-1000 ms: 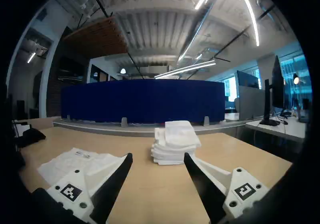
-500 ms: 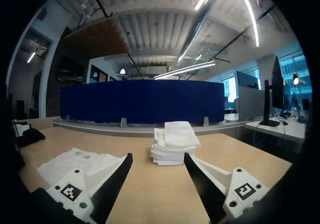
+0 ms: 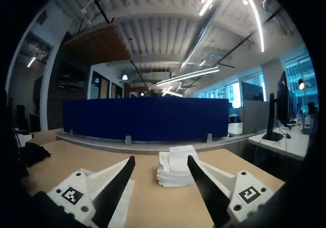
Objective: Fold towel
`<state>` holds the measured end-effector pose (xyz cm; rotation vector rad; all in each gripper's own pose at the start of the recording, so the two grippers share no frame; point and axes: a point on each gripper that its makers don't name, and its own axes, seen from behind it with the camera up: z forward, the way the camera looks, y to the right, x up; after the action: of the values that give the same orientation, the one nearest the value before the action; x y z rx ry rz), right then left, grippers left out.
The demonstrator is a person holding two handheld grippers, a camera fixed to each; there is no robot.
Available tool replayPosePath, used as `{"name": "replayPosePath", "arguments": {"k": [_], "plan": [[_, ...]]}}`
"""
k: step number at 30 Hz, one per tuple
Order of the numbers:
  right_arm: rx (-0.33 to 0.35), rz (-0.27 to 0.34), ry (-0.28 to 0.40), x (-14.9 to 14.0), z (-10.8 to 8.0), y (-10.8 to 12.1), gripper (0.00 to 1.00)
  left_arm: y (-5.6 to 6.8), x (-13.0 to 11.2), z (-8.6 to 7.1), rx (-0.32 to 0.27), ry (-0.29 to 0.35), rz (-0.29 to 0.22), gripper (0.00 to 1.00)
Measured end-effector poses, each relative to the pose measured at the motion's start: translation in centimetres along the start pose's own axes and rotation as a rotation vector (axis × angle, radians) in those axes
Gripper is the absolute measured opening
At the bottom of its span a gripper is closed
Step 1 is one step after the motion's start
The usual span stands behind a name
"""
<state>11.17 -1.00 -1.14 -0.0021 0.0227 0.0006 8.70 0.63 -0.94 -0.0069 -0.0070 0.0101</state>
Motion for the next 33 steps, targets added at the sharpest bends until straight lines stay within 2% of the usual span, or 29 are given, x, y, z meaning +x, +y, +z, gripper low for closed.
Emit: {"name": "replayPosePath", "arguments": {"k": [6, 11, 15, 20, 33], "plan": [[0.013, -0.004, -0.022, 4.3, -0.6, -0.9, 1.00, 1.2, 4.7, -0.4, -0.025, -0.025, 0.010, 0.97], [0.011, 0.003, -0.025, 6.5, -0.8, -1.1, 1.00, 1.9, 6.9, -0.5, -0.041, -0.040, -0.006, 0.97], [0.016, 0.013, -0.035, 7.1, -0.7, -1.3, 1.00, 1.9, 7.3, -0.3, -0.041, -0.054, -0.006, 0.97], [0.032, 0.004, -0.066, 6.7, -0.3, -1.6, 1.00, 2.8, 7.3, -0.2, -0.070, -0.080, 0.010, 0.97], [0.192, -0.064, -0.221, 4.1, -1.0, -5.0, 1.00, 5.3, 5.6, -0.6, -0.251, -0.191, 0.109, 0.97]]}}
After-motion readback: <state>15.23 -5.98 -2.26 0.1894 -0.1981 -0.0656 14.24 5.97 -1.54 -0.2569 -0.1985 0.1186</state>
